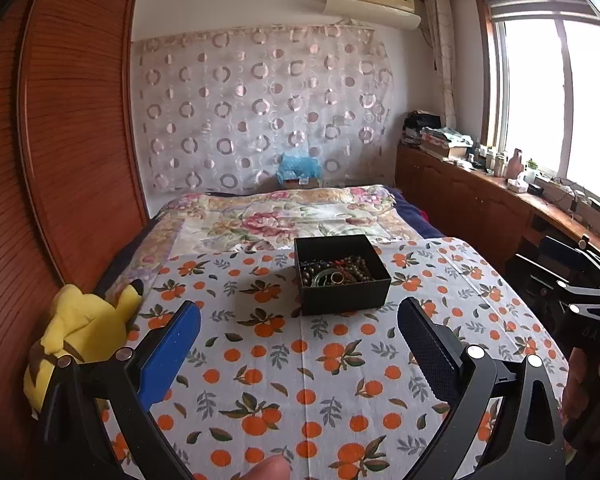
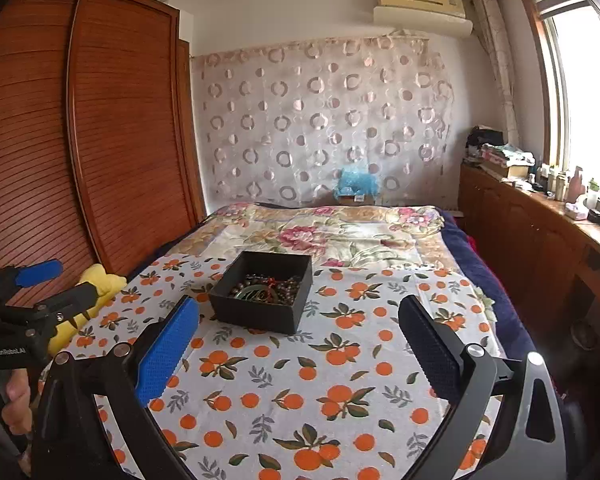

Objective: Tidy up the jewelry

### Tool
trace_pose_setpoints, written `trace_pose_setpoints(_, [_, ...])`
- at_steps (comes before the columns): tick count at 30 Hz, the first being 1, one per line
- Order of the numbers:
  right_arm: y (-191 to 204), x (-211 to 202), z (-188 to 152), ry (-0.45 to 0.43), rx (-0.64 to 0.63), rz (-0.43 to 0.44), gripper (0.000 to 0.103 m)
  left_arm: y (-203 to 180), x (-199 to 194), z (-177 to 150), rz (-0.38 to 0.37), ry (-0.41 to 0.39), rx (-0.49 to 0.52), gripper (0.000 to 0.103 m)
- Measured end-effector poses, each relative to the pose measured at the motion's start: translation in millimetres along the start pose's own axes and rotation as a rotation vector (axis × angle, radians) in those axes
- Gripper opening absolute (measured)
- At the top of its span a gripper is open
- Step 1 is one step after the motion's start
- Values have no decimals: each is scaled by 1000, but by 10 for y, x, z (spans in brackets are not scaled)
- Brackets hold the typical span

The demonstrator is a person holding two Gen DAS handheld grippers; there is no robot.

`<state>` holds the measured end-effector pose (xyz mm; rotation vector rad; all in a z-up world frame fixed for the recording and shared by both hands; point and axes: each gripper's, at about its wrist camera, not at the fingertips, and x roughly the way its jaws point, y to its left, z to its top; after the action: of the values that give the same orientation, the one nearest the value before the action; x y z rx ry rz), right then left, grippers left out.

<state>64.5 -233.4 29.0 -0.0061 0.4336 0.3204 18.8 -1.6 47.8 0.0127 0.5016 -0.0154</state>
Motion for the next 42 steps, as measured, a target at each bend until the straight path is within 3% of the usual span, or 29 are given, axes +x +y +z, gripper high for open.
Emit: trace_pose_setpoints(42, [54,7,-84,10,-2,-3,100,96,27,-101,20,-7,-7,95])
